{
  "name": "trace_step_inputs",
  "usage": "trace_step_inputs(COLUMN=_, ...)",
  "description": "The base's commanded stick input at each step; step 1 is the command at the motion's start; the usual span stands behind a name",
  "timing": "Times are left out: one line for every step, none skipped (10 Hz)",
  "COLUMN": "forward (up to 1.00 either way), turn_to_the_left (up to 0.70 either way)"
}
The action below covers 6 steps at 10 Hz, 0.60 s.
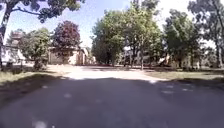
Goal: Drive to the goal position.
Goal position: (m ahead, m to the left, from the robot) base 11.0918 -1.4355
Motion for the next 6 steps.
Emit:
trace_step_inputs(forward=0.7, turn_to_the_left=0.14)
trace_step_inputs(forward=0.7, turn_to_the_left=0.14)
trace_step_inputs(forward=0.7, turn_to_the_left=0.14)
trace_step_inputs(forward=0.7, turn_to_the_left=0.14)
trace_step_inputs(forward=0.7, turn_to_the_left=0.14)
trace_step_inputs(forward=0.7, turn_to_the_left=0.14)
